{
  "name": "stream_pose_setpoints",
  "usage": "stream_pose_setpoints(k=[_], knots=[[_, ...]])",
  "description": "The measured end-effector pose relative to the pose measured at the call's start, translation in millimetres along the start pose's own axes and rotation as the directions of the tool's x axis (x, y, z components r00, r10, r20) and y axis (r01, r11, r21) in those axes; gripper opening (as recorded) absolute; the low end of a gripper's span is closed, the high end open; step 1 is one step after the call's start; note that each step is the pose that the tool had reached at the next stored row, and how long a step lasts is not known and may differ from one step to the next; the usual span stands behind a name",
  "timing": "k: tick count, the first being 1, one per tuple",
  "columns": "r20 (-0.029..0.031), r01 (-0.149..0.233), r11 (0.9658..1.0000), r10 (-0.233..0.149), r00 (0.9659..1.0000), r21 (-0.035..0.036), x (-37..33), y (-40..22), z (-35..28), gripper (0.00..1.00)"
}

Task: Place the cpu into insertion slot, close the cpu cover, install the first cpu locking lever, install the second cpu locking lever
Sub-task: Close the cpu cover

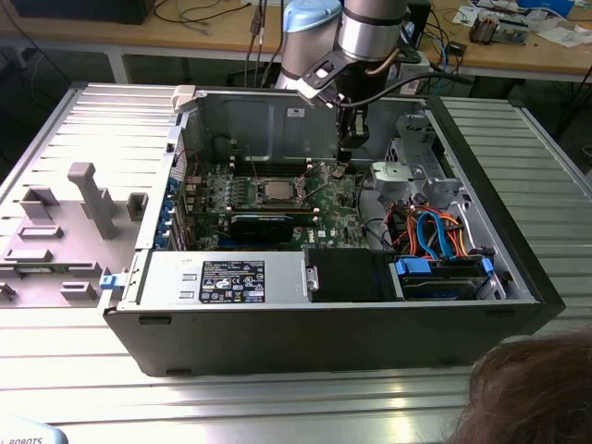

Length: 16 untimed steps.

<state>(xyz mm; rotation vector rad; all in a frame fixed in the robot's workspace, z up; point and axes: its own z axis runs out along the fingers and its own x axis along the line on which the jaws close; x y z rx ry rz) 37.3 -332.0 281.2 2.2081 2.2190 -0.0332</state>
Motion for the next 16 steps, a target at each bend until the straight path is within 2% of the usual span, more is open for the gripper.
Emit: stream_pose_setpoints(k=[10,16], knots=[[0.0,0.0,1.0,0.0,1.0,0.0,0.0,5.7,0.8,0.11],[0.0,0.0,1.0,0.0,1.0,0.0,0.0,7.1,1.1,0.11]])
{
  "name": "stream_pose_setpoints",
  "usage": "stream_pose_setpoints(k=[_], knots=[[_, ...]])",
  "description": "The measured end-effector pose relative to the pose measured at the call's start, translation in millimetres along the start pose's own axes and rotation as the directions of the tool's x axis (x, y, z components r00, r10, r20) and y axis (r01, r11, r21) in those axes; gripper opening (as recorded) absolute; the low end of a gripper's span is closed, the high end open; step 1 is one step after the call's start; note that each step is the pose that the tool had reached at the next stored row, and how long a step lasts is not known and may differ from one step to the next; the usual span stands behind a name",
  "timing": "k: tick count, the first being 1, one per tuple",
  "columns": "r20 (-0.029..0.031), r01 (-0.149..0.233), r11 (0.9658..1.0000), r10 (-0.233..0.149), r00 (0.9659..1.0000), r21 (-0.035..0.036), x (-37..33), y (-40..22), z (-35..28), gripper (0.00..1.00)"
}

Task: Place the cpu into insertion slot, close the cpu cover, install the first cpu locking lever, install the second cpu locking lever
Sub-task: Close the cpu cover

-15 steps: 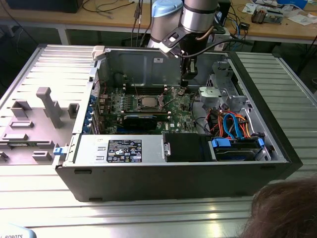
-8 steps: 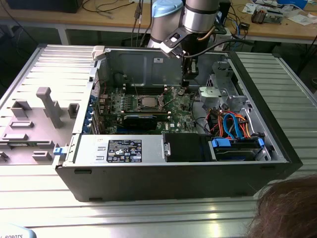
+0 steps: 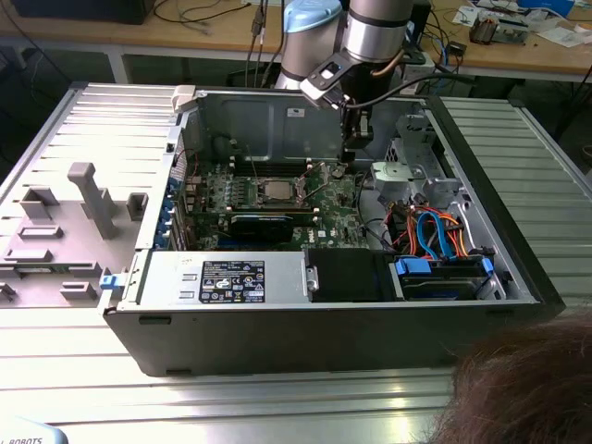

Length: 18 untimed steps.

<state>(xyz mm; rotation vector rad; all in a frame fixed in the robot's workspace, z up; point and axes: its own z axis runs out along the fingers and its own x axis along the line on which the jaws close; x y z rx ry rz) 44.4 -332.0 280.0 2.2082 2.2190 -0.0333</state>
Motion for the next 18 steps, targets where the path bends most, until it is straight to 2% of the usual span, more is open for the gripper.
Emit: stream_pose_setpoints(k=[18], knots=[[0.0,0.0,1.0,0.0,1.0,0.0,0.0,5.0,1.1,0.11]])
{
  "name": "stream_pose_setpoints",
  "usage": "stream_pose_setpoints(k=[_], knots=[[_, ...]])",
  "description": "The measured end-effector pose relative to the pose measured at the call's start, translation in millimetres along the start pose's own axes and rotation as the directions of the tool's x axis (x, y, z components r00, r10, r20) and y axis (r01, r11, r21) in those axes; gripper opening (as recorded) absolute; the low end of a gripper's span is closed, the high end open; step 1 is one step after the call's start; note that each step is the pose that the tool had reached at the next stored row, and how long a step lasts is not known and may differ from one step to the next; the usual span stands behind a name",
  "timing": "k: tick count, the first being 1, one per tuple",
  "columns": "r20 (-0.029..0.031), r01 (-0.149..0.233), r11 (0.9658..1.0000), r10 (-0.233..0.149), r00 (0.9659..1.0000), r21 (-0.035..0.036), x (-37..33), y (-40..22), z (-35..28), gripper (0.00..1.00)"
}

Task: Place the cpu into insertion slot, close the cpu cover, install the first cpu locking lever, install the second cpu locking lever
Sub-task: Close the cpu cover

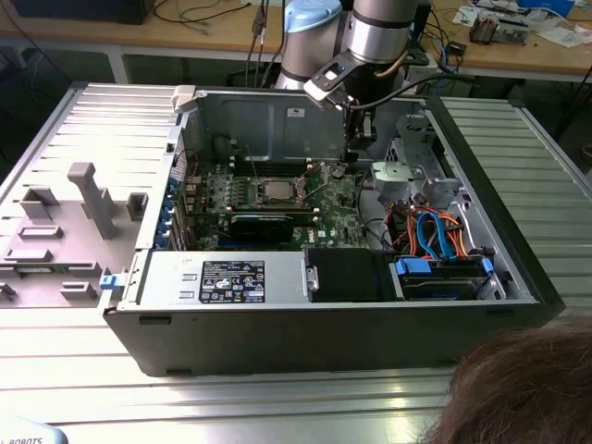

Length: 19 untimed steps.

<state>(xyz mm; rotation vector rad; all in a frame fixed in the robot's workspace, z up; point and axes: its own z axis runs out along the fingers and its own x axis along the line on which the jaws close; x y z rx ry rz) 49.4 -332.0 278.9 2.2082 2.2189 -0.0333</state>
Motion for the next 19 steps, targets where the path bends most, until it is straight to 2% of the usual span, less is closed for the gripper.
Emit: stream_pose_setpoints(k=[10,19], knots=[[0.0,0.0,1.0,0.0,1.0,0.0,0.0,1.8,0.5,0.11],[0.0,0.0,1.0,0.0,1.0,0.0,0.0,6.7,1.2,0.11]])
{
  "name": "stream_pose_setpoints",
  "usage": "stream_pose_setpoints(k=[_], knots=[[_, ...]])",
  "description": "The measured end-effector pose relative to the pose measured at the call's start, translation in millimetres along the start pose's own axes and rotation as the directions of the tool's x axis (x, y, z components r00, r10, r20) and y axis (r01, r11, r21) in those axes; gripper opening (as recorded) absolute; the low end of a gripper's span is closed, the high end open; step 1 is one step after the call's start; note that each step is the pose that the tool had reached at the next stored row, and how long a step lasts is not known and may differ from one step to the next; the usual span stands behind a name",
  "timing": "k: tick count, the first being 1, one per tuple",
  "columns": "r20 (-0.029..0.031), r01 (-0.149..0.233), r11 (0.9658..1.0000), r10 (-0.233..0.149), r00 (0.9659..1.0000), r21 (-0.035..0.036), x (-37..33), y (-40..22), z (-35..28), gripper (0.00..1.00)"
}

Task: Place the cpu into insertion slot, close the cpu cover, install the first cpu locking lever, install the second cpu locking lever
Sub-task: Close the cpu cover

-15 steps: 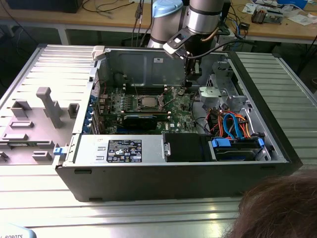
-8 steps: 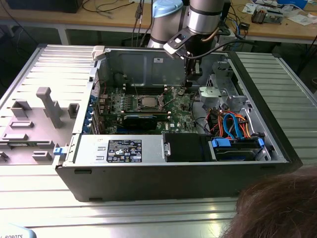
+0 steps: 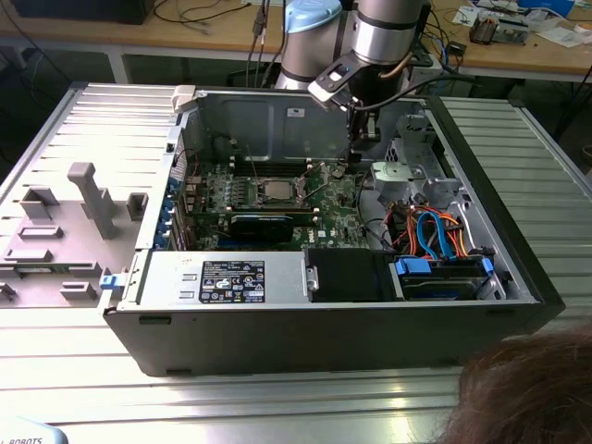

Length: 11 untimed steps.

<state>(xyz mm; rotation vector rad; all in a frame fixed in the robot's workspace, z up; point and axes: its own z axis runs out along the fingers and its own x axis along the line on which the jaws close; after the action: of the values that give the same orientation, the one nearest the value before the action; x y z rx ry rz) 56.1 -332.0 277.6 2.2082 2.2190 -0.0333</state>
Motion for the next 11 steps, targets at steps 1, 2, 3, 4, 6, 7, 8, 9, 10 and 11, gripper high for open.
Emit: stream_pose_setpoints(k=[1,2,3,4,6,7,8,9,10,11], knots=[[0.0001,0.0,1.0,0.0,1.0,0.0,0.0,0.4,0.1,0.11],[0.0001,0.0,1.0,0.0,1.0,0.0001,0.0,0.8,0.1,0.11],[0.0002,0.0,1.0,0.0,1.0,0.0,0.0,0.9,0.2,0.11],[0.0002,0.0,1.0,0.0,1.0,0.0001,-0.1,1.2,0.3,0.11],[0.0,0.0,1.0,0.0,1.0,0.0,0.0,2.0,0.6,0.11],[-0.0001,0.0,1.0,0.0,1.0,0.0,0.0,3.1,0.8,0.11],[0.0001,0.0,1.0,0.0,1.0,0.0,0.0,4.1,1.0,0.11],[0.0,0.0,1.0,0.0,1.0,0.0,0.0,4.7,1.1,0.11],[0.0001,0.0,1.0,0.0,1.0,0.0,0.0,5.1,1.2,0.11],[0.0001,0.0,1.0,0.0,1.0,0.0,0.0,5.9,1.4,0.11]])
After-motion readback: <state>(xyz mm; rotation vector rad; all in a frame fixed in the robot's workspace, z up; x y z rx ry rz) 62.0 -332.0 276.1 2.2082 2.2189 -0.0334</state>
